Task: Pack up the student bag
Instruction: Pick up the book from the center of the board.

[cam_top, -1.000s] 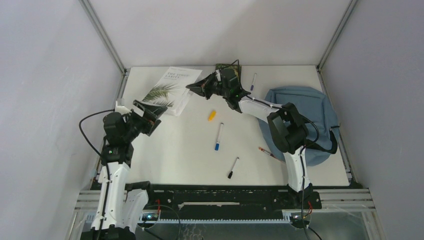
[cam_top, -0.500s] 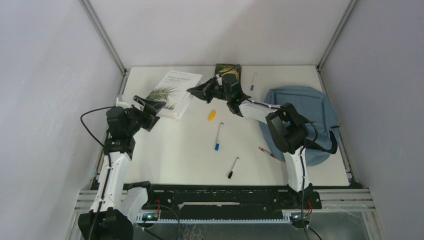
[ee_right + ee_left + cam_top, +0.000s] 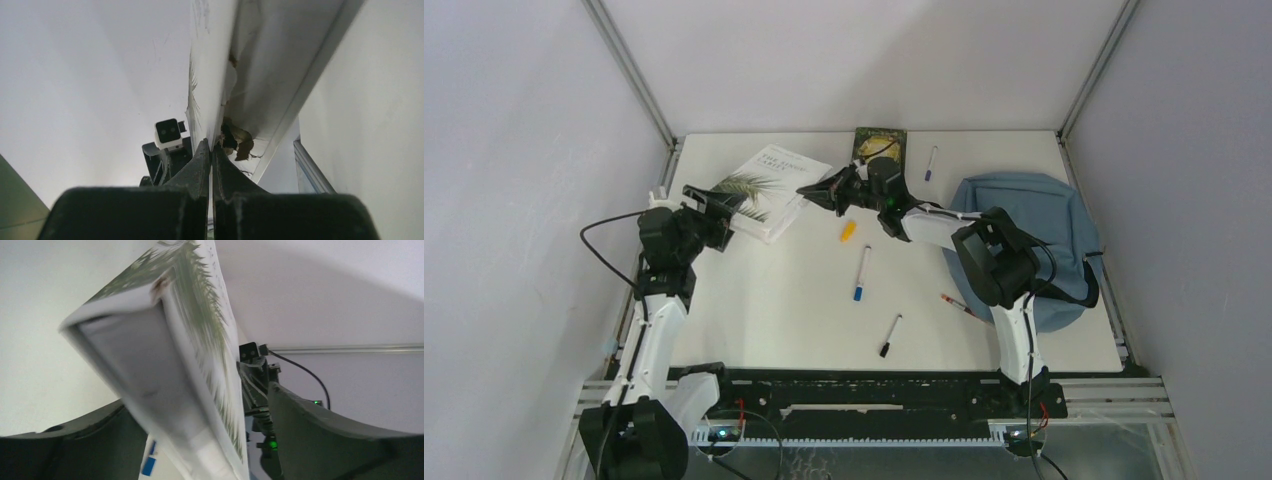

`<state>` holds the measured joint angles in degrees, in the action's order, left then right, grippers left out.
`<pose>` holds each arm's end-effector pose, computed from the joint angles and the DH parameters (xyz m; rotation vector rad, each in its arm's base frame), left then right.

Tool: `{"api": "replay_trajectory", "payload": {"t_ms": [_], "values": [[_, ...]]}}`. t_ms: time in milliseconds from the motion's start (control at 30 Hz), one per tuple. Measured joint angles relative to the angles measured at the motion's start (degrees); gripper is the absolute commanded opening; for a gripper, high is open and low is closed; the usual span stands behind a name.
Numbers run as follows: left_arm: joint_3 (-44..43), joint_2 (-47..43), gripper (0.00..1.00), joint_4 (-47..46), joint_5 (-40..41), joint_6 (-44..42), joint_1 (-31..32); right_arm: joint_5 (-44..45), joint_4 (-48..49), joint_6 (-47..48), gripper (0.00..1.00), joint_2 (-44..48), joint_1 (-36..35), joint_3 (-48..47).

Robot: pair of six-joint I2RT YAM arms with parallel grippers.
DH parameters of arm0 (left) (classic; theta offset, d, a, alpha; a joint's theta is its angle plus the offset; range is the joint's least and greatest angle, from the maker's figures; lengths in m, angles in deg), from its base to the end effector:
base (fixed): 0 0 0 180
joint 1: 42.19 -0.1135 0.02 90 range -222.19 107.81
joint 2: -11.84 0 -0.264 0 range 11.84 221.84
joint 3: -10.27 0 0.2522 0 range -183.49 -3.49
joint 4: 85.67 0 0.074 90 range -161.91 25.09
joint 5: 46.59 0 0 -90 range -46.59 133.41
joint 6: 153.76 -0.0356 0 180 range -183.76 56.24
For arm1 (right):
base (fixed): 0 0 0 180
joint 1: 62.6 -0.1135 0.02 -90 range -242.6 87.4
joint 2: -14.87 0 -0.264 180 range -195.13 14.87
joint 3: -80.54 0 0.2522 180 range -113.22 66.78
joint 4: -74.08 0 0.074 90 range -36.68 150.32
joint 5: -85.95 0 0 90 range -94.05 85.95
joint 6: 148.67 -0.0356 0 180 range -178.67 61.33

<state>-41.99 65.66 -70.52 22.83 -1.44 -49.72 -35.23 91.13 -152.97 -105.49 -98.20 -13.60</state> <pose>0.2188 0.0163 0.2889 -0.8992 1.7470 -0.9803 0.3818 0.2960 0.2132 0.6212 2.1686 1.9524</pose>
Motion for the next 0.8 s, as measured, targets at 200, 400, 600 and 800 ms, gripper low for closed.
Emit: {"api": "replay_trajectory", "payload": {"t_ms": [200, 400, 600, 800], "values": [[-0.04, 1.25, 0.88, -1.75, -0.52, 2.29, 0.0, -2.25, 4.24, -2.49, 0.0, -0.61, -0.31, 0.0], [-0.04, 1.53, 0.39, -2.89, 0.13, 4.59, -0.09, -3.39, 5.95, -3.52, 0.0, -0.96, -0.33, 0.22], [-0.13, 0.94, 0.15, -1.92, 0.87, 5.14, -0.28, -4.7, 3.48, 0.22, 0.6, -0.5, -0.37, 0.85], [-9.11, 1.36, 0.09, 7.23, 2.36, 0.57, -1.18, -2.91, -21.97, 21.92, 0.7, 11.52, 1.62, 2.03]]}}
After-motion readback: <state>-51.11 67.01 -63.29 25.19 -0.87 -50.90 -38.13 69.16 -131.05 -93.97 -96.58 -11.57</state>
